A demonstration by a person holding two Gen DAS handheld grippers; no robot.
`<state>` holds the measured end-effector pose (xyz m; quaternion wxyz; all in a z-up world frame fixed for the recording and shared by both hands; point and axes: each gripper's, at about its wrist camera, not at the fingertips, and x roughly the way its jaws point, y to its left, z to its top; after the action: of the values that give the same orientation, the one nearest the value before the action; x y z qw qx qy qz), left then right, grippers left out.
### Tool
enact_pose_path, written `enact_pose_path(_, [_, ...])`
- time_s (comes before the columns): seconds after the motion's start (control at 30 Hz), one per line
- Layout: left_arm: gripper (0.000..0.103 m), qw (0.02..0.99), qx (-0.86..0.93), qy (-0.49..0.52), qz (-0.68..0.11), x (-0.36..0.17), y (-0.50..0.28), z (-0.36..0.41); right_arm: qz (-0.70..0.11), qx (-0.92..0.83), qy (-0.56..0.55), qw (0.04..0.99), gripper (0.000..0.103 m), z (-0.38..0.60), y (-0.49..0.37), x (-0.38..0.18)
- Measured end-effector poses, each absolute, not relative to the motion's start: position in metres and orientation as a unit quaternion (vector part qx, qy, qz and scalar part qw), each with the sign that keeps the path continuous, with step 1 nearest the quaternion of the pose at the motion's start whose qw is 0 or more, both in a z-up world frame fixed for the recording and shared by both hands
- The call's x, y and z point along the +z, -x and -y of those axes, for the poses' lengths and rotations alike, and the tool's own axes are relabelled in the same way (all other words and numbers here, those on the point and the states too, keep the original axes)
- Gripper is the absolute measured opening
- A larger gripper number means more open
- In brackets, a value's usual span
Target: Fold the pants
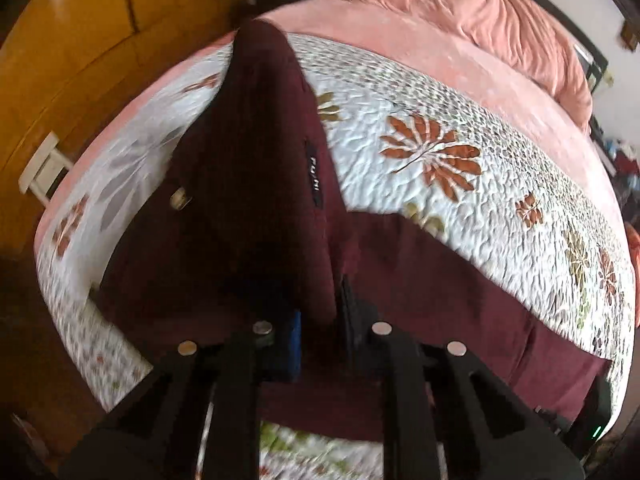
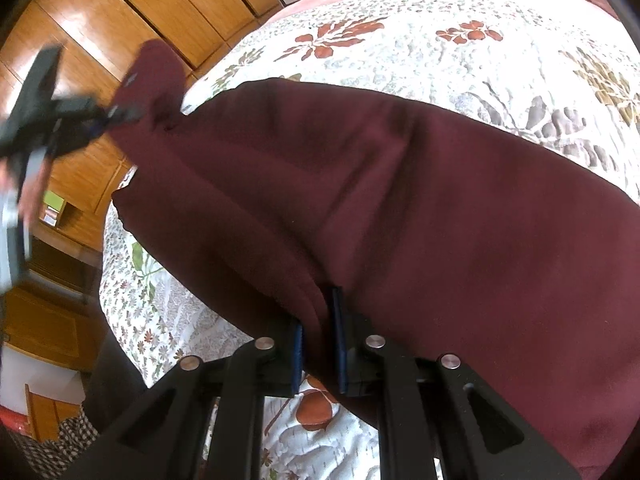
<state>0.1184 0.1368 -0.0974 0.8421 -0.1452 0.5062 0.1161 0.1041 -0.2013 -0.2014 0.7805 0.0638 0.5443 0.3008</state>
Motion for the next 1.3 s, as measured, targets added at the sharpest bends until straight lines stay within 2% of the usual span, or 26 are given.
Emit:
enact_pose_path(0.3, [0.015, 0.820, 0.125, 0.268, -0.491, -0.170, -0.051, -0.171, -0.551, 0.280, -0.032, 0.785, 0.012, 0.194, -0.097, -0.196])
enact_pose_path(0.4, [0.024, 0.809, 0.111, 0.348, -0.460, -0.183, -0.043, -0.190, -0.553, 0.273, -0.018, 0.787, 0.012, 0.189, -0.097, -0.195])
enact_pose_path(0.47, [0.036, 0.807, 0.115, 0.375, -0.441, -0.185, -0.043, -0.200, -0.555, 0.270, -0.017, 0.787, 0.012, 0.189, -0.097, -0.196])
enact_pose_path(0.5, [0.037, 0.807, 0.118, 0.384, -0.434, -0.186, -0.044, -0.206, -0.555, 0.269, -0.017, 0.787, 0.012, 0.189, -0.097, -0.196])
enact_pose_path(0.53, [0.034, 0.803, 0.121, 0.387, -0.437, -0.187, -0.046, -0.209, -0.556, 0.267, -0.016, 0.787, 0.013, 0.188, -0.097, -0.195])
enact_pose_path(0.57, [0.023, 0.797, 0.125, 0.388, -0.446, -0.188, -0.047, -0.211, -0.558, 0.266, -0.015, 0.786, 0.014, 0.186, -0.096, -0.194])
enact_pose_path(0.6, [0.020, 0.794, 0.130, 0.386, -0.451, -0.189, -0.047, -0.211, -0.558, 0.267, -0.012, 0.786, 0.015, 0.185, -0.096, -0.192])
enact_pose_path(0.73, [0.017, 0.801, 0.134, 0.331, -0.480, -0.194, -0.054, -0.203, -0.559, 0.260, 0.019, 0.787, 0.015, 0.176, -0.092, -0.194])
enact_pose_path(0.8, [0.021, 0.805, 0.124, 0.331, -0.477, -0.190, -0.053, -0.201, -0.558, 0.259, 0.017, 0.788, 0.017, 0.176, -0.092, -0.193])
enact_pose_path(0.87, [0.046, 0.799, 0.101, 0.357, -0.473, -0.187, -0.048, -0.200, -0.563, 0.270, -0.020, 0.781, 0.035, 0.183, -0.092, -0.187])
enact_pose_path(0.93, [0.058, 0.792, 0.074, 0.388, -0.466, -0.183, -0.042, -0.190, -0.562, 0.284, -0.057, 0.775, 0.047, 0.193, -0.090, -0.179])
enact_pose_path(1.1, [0.060, 0.755, 0.012, 0.437, -0.489, -0.188, -0.048, -0.143, -0.540, 0.282, -0.128, 0.782, 0.049, 0.228, -0.076, -0.157])
enact_pose_path(1.3, [0.059, 0.744, -0.011, 0.430, -0.512, -0.205, -0.059, -0.106, -0.536, 0.259, -0.126, 0.794, 0.049, 0.252, -0.054, -0.152])
